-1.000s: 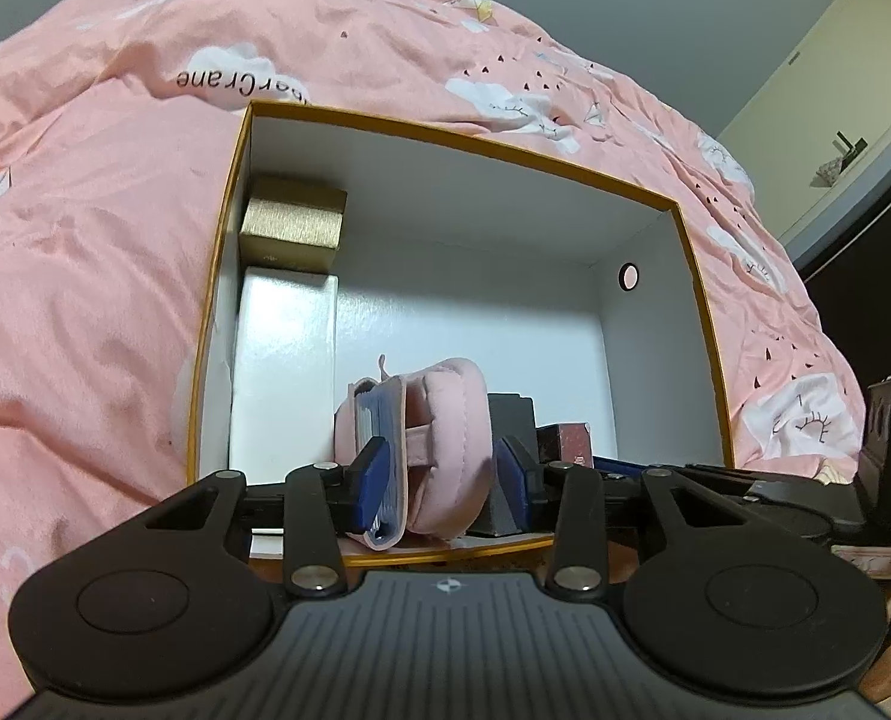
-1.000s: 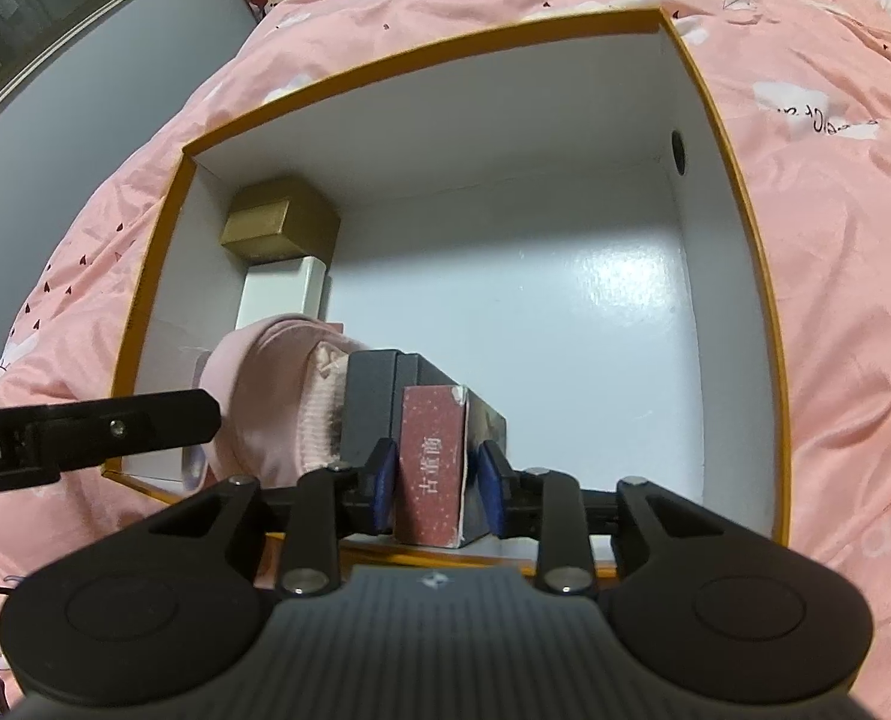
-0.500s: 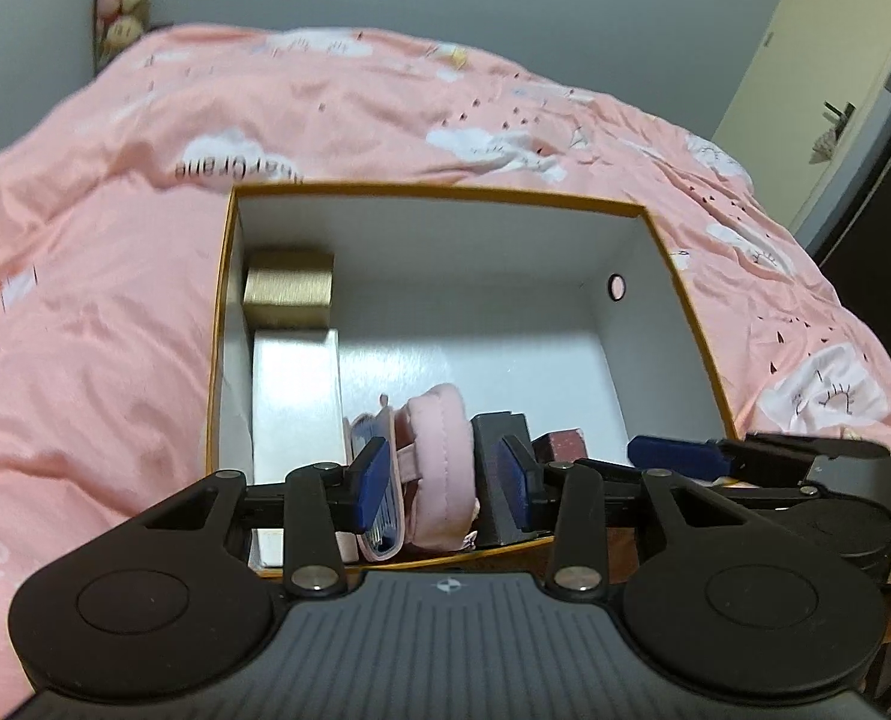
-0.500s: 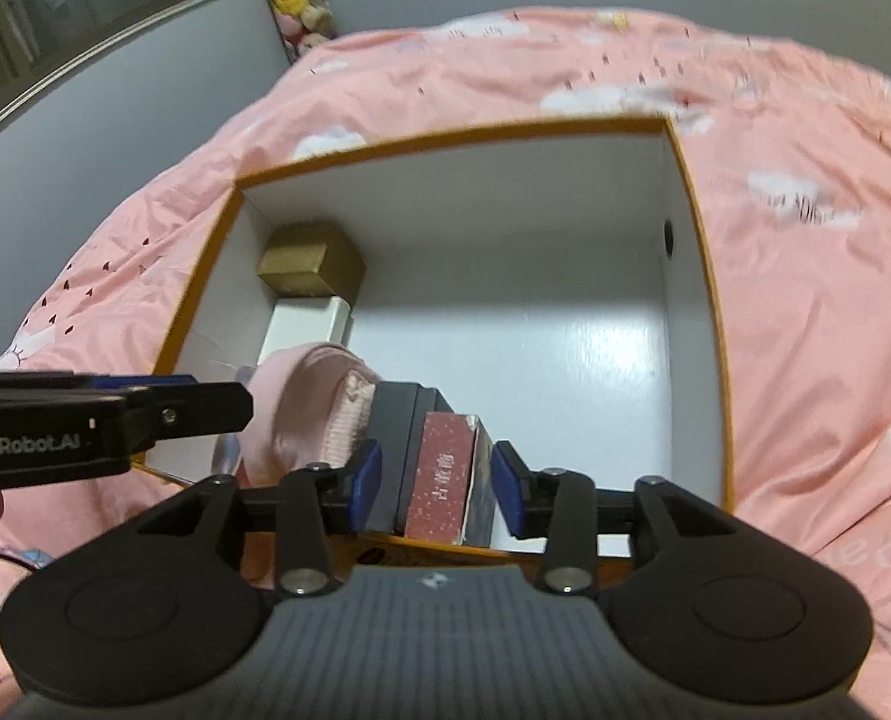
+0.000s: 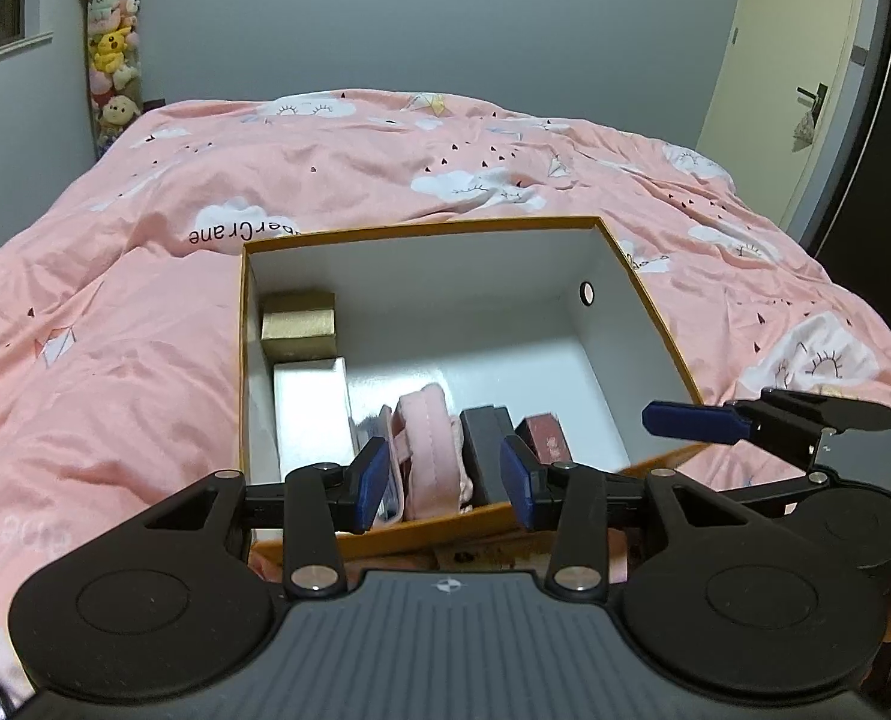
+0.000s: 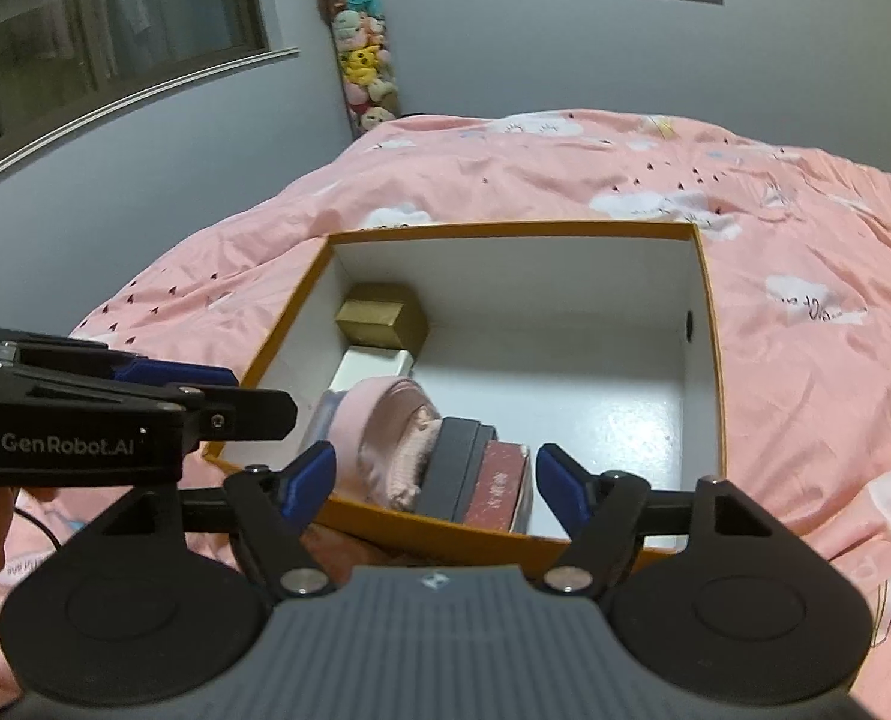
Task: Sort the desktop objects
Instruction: 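Move both tools back to the pile and grasp the pink pompom with the left tool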
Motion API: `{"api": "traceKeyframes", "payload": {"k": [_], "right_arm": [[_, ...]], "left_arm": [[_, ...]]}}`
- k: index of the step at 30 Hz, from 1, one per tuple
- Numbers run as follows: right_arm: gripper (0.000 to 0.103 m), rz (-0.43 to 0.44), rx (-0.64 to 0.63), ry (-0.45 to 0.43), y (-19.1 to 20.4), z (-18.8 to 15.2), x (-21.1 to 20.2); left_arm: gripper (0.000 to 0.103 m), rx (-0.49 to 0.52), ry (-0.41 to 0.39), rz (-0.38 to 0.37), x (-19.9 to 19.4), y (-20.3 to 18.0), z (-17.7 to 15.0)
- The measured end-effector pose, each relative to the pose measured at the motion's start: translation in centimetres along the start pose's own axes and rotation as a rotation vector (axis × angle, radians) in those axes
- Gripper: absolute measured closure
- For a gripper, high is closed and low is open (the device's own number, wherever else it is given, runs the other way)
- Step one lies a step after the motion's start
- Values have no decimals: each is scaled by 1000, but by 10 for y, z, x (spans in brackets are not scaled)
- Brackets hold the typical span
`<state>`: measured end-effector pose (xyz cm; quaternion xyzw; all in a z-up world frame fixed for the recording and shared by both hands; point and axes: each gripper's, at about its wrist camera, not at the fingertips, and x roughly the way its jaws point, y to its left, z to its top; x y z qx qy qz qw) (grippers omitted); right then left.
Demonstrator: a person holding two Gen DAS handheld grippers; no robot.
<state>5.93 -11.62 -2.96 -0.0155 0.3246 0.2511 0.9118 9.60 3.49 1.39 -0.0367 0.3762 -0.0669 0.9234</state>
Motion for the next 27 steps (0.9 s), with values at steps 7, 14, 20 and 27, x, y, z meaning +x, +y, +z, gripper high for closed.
{"api": "traceKeyframes", "payload": {"k": [7,14,20,27], "right_arm": [[25,-30,-65,54,15,-14,-3],[25,-40,-104,91,24,-31,-10],[25,-74,-91,112,16,-39,-17],[31,-64,33,178,-10,-54,-30]], "left_arm": [[48,10,25,11,-4,-3,-19],[48,13,74,-12,-8,-1,-38],[45,37,109,-70,-14,3,-49],[43,81,152,-137,-17,3,-64]]}}
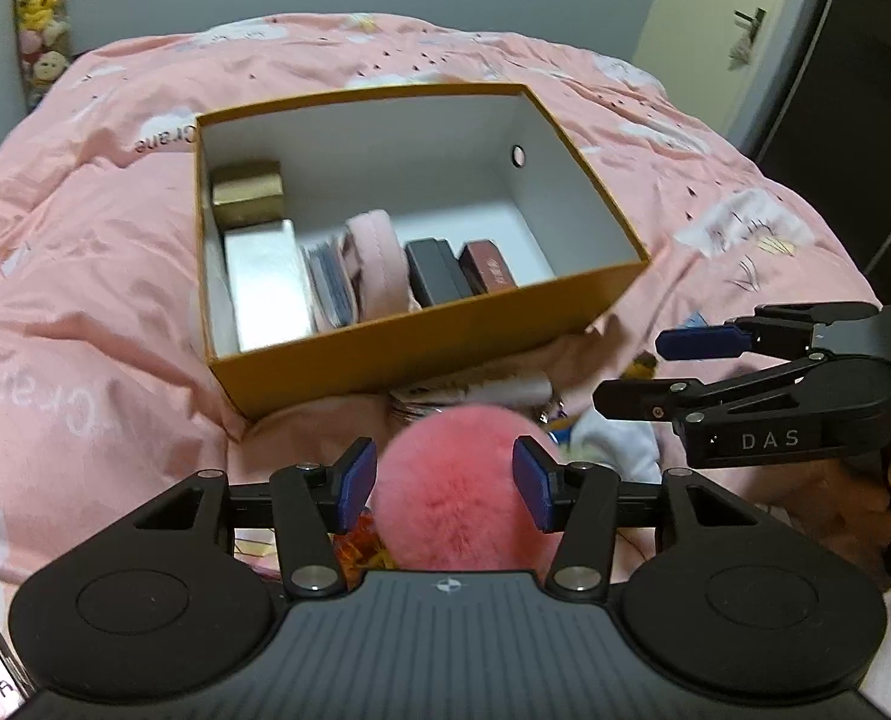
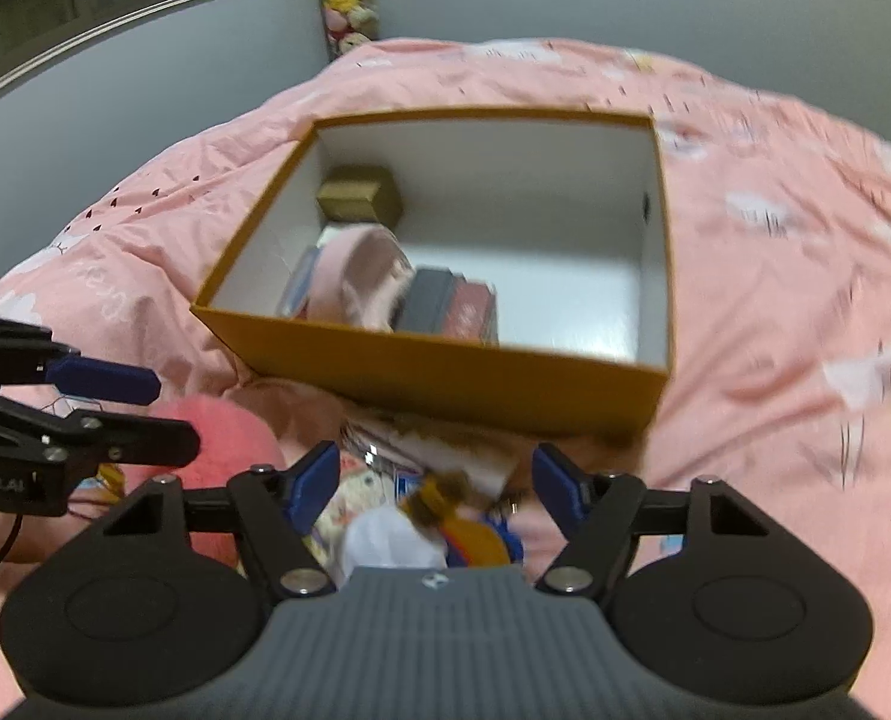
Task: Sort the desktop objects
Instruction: 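Move both tools back to the pile and grasp the pink pompom with the left tool, then grasp the feather toy with the right tool while the left tool holds the pink pompom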
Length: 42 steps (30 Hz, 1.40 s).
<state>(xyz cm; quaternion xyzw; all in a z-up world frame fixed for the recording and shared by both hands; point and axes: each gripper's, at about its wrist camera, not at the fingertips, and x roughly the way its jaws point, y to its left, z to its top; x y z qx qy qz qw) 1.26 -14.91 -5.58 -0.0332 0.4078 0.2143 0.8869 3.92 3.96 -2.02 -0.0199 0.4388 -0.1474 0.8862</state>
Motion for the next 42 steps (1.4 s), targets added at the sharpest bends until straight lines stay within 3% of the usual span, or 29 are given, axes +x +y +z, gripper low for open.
{"api": "traceKeyframes", "payload": {"k": [6,10,17,22,27,35,42], "right_arm": [[33,29,30,48,-6,-15,1],[33,59,-1,63,3,-20,6],[33,44,-60,90,16,-25,15],[33,33,-58,112,15,-26,20],[36,28,-72,110,17,-26,20],[36,23,-77,93,20,-25,15],[36,-21,-84,26,19,-17,3]], "left_arm": [[34,69,30,-15,7,-13,-4],[34,62,73,23,23,-11,-7],[32,8,103,-31,39,-3,-11],[32,11,103,-24,40,-6,-14],[48,39,89,-37,37,-12,-15],[52,24,66,-36,32,-10,-16],[53,-75,8,-31,11,13,-7]]}}
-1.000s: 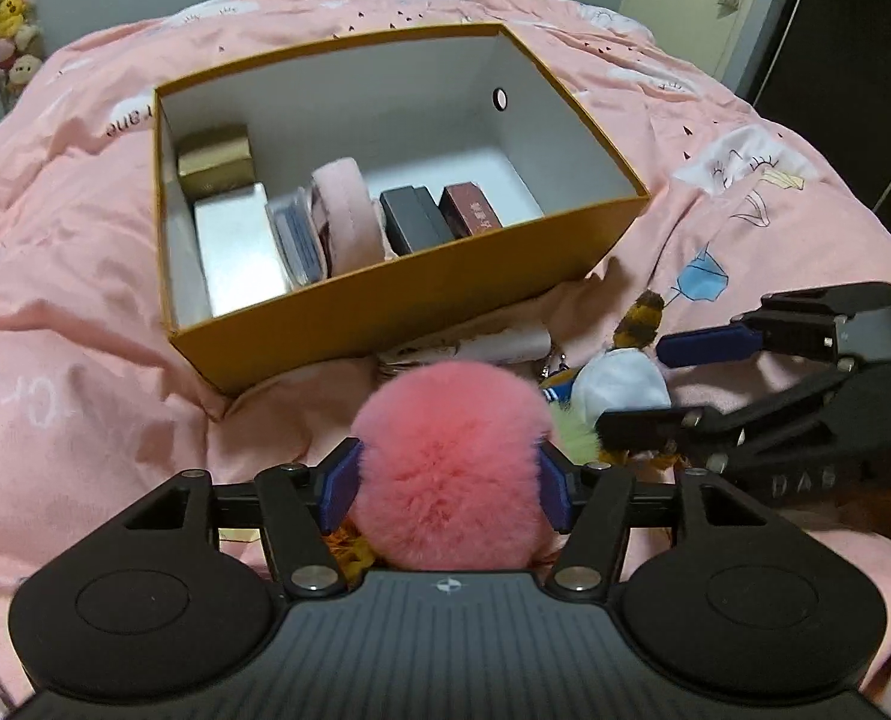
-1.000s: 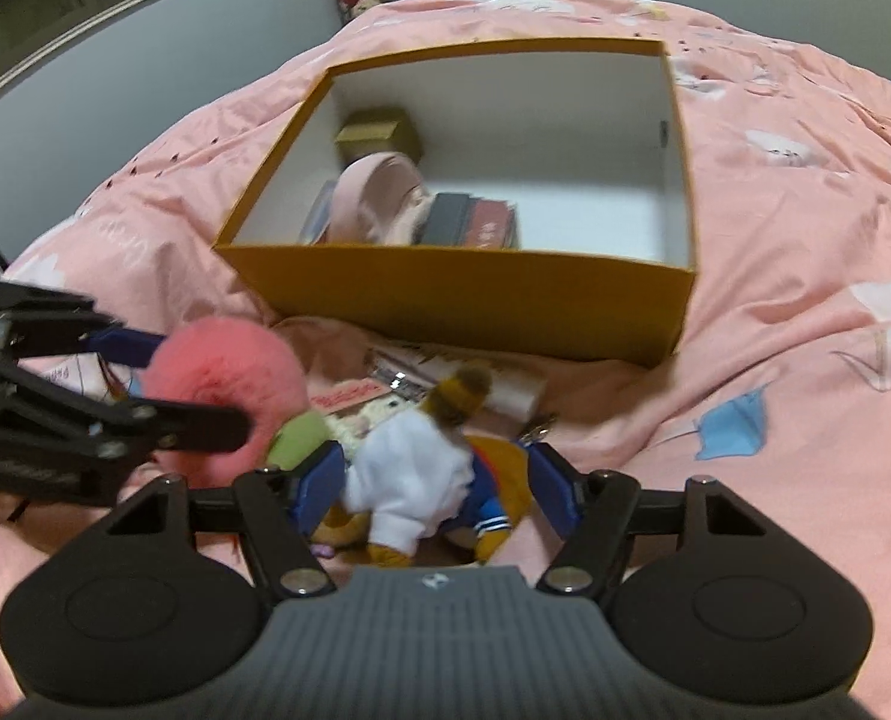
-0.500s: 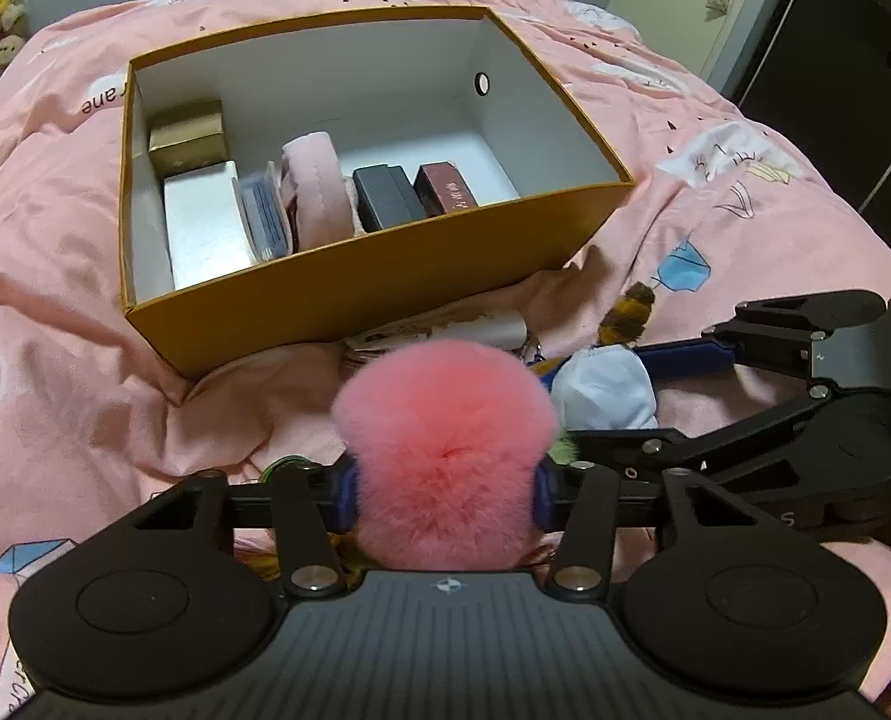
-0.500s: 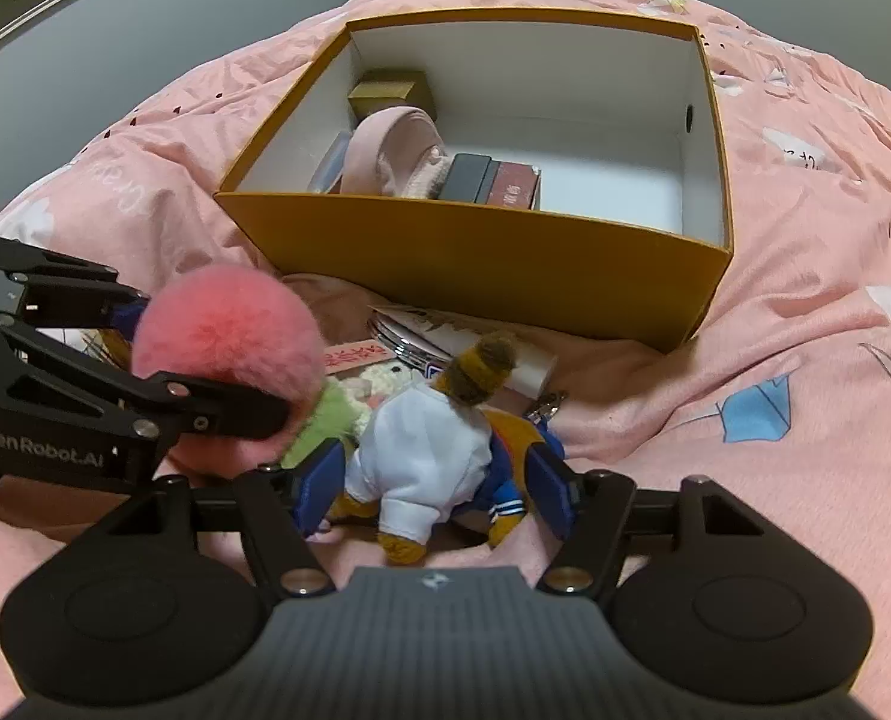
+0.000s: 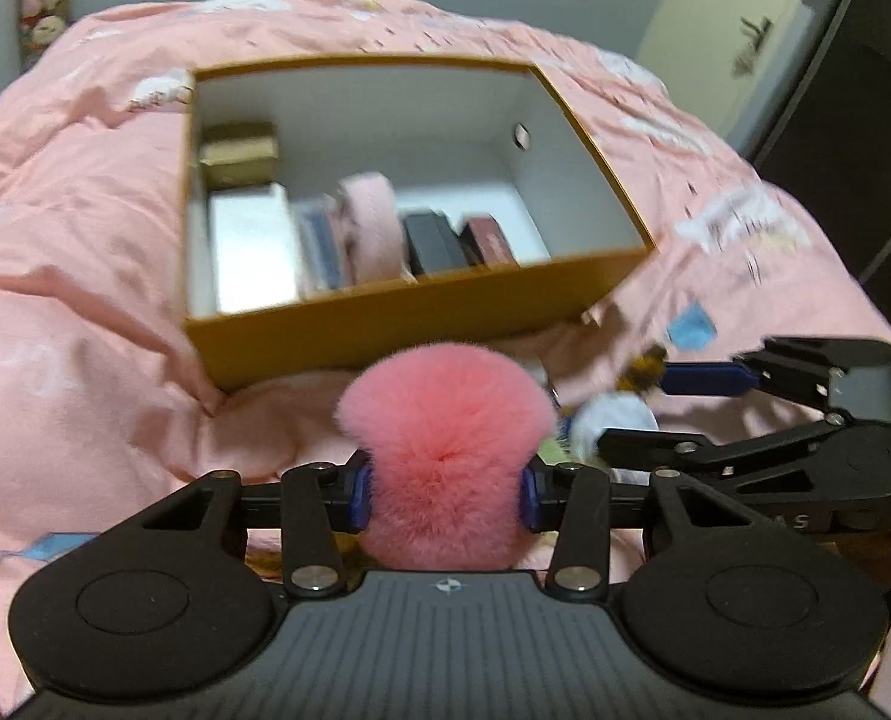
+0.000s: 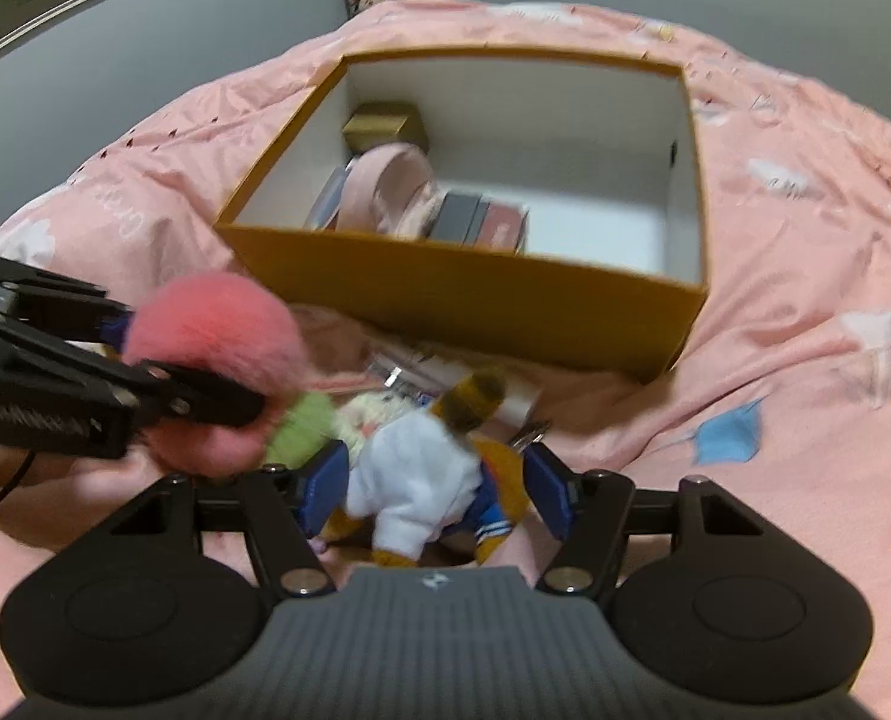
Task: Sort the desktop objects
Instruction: 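Grasp the feather toy with the right tool while the left tool holds the pink pompom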
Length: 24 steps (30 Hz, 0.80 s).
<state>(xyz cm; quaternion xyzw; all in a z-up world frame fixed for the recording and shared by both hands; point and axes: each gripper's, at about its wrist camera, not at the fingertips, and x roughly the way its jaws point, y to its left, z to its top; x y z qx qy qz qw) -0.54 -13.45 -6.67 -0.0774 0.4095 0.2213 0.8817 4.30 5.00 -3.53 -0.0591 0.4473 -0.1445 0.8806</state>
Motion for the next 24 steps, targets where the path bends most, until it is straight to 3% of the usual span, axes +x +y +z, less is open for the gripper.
{"api": "traceKeyframes", "payload": {"k": [4,9,13,15,19,24], "right_arm": [[37,15,19,-47,-4,11,-8],[49,65,20,-58,1,23,-7],[50,107,-43,-63,16,30,-4],[50,161,-84,-50,26,32,-2],[50,322,-159,9,46,33,8],[50,341,-280,56,73,33,25]], "left_arm": [[53,-49,-53,29,-18,16,9],[54,-78,-90,99,-32,29,17],[58,-96,-100,138,-36,39,18],[79,-103,-97,143,-37,43,18],[79,-95,-78,164,-35,46,16],[79,-108,-50,178,-31,52,11]]}}
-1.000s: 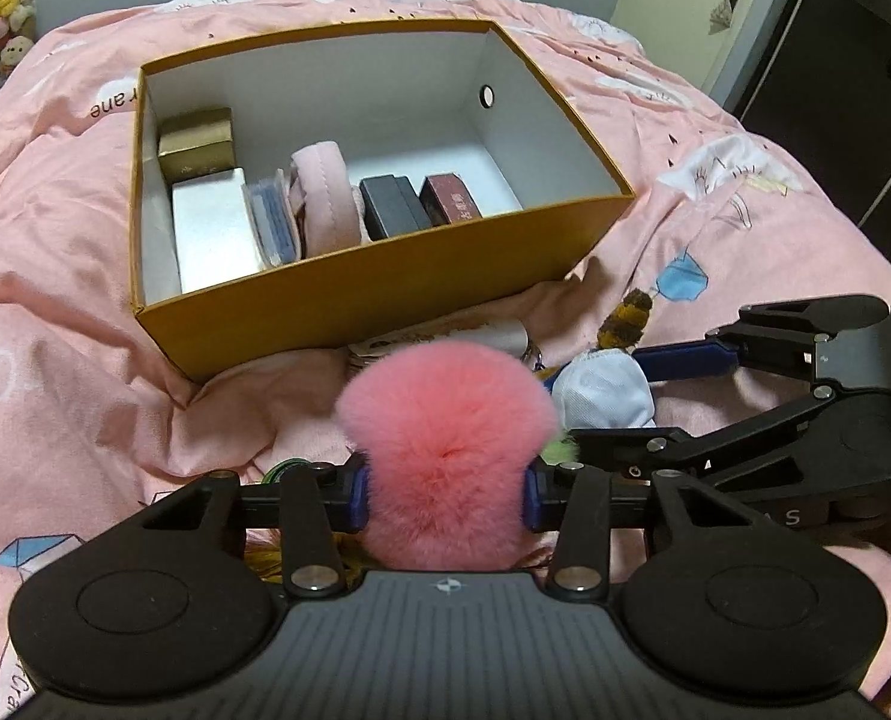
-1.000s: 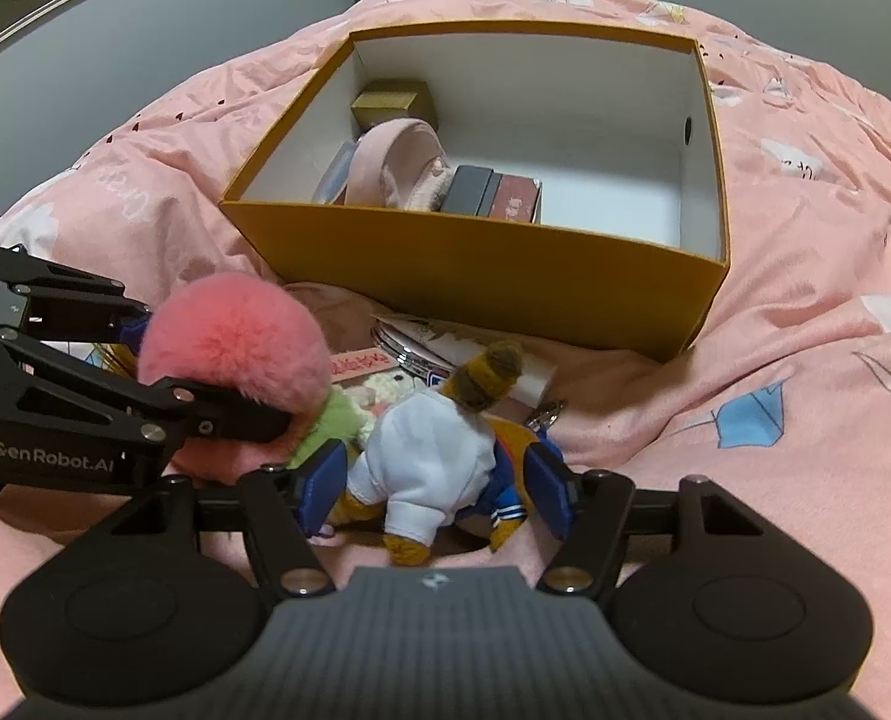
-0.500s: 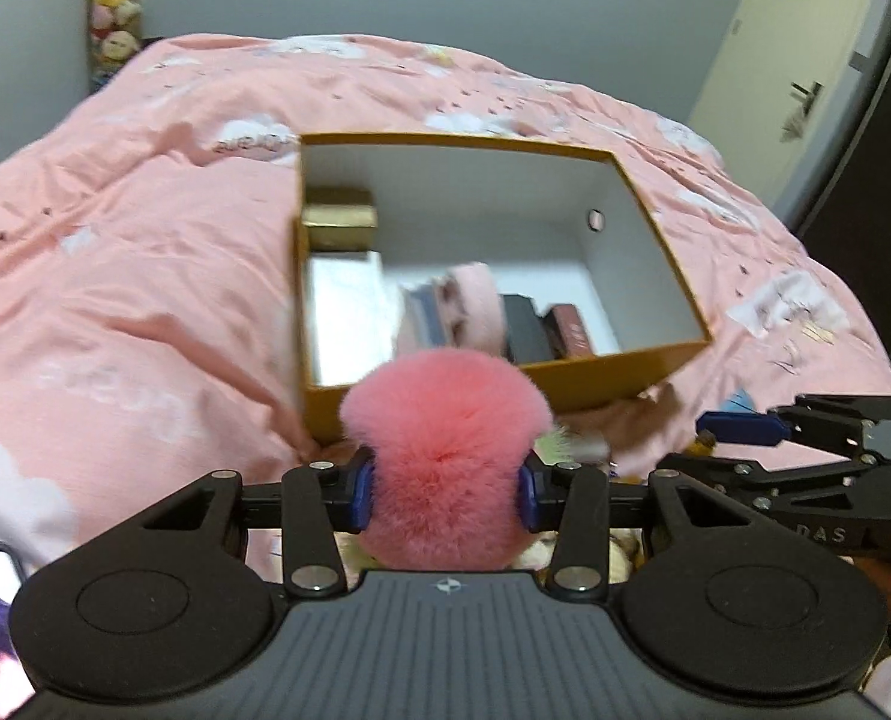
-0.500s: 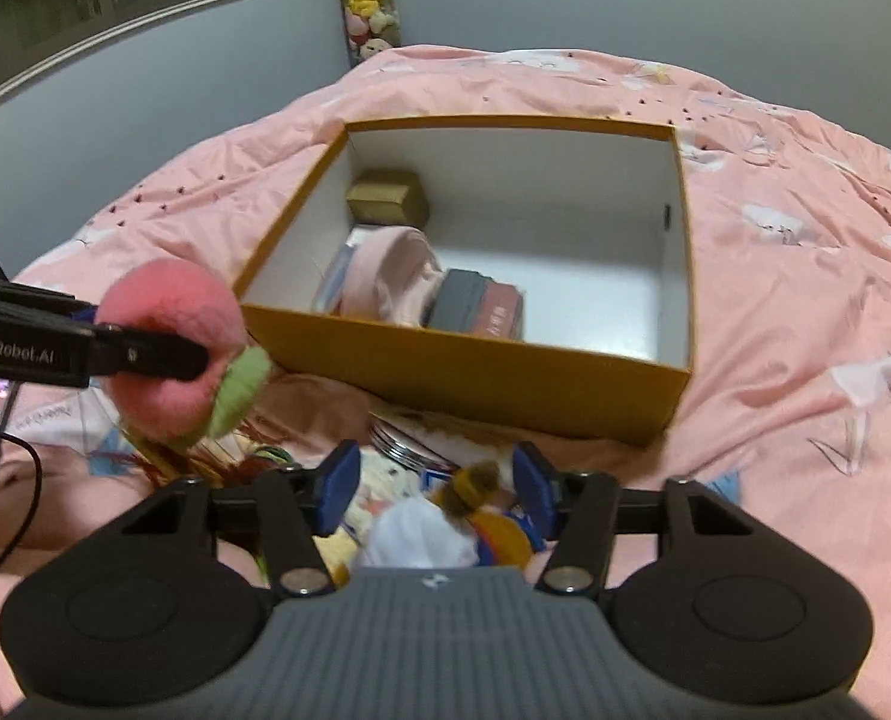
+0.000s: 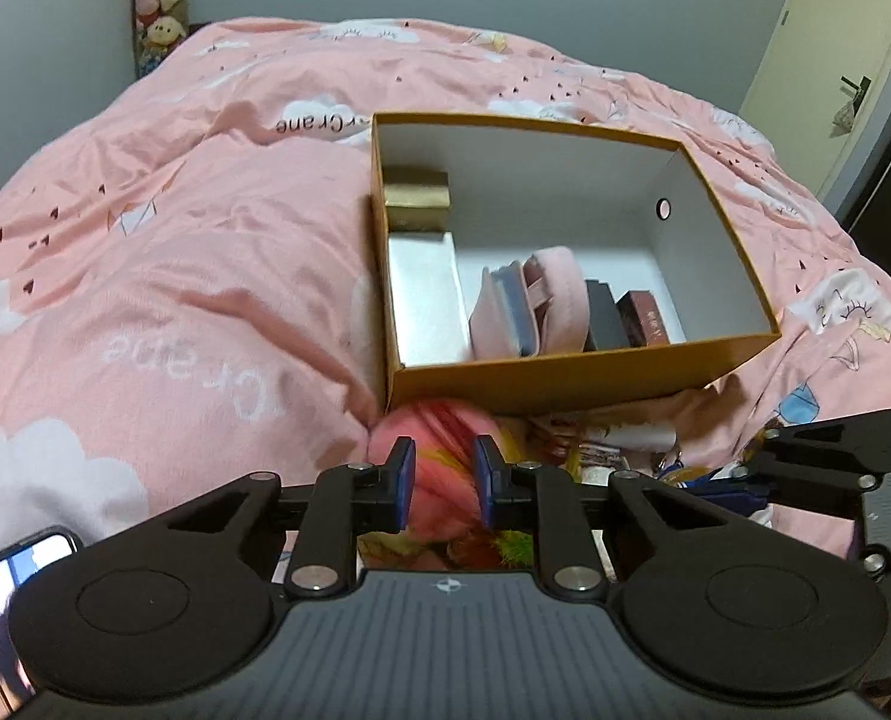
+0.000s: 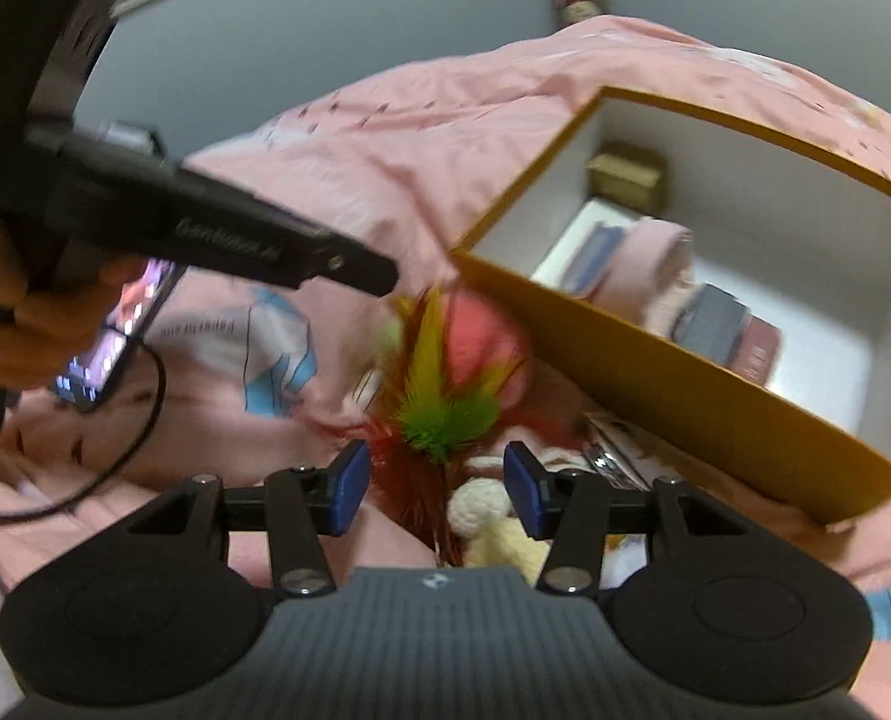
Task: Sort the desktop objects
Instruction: 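Grasp the feather toy with the right tool while the left tool holds the pink pompom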
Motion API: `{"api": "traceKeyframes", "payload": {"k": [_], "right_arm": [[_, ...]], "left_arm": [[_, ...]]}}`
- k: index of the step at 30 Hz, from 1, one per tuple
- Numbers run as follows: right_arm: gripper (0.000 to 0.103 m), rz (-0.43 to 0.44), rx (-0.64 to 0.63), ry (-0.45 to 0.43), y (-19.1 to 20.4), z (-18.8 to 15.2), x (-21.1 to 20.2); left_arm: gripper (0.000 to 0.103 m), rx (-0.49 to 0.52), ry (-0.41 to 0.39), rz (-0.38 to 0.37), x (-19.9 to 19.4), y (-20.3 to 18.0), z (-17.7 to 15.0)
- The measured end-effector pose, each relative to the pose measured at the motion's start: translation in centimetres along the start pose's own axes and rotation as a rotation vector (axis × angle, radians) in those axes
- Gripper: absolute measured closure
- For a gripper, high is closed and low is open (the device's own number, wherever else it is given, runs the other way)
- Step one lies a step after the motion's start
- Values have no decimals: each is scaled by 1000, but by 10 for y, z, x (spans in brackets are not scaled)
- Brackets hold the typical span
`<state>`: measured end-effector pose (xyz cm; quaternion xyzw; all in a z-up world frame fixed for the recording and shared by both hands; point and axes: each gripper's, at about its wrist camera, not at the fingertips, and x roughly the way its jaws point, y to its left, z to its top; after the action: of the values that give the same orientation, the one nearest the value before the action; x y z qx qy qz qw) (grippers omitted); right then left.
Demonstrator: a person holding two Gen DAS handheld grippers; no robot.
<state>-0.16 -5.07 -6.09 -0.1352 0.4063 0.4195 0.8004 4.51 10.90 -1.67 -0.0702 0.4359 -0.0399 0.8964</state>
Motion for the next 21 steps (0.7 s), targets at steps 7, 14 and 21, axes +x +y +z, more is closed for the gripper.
{"api": "traceKeyframes", "payload": {"k": [7,14,21], "right_arm": [[50,19,21,48,-7,10,31],[97,26,105,100,-12,7,63],[103,13,202,-11,-26,9,33]], "left_arm": [[79,-13,26,43,7,5,-5],[78,-9,30,59,13,4,-8],[69,4,5,77,11,6,-9]]}}
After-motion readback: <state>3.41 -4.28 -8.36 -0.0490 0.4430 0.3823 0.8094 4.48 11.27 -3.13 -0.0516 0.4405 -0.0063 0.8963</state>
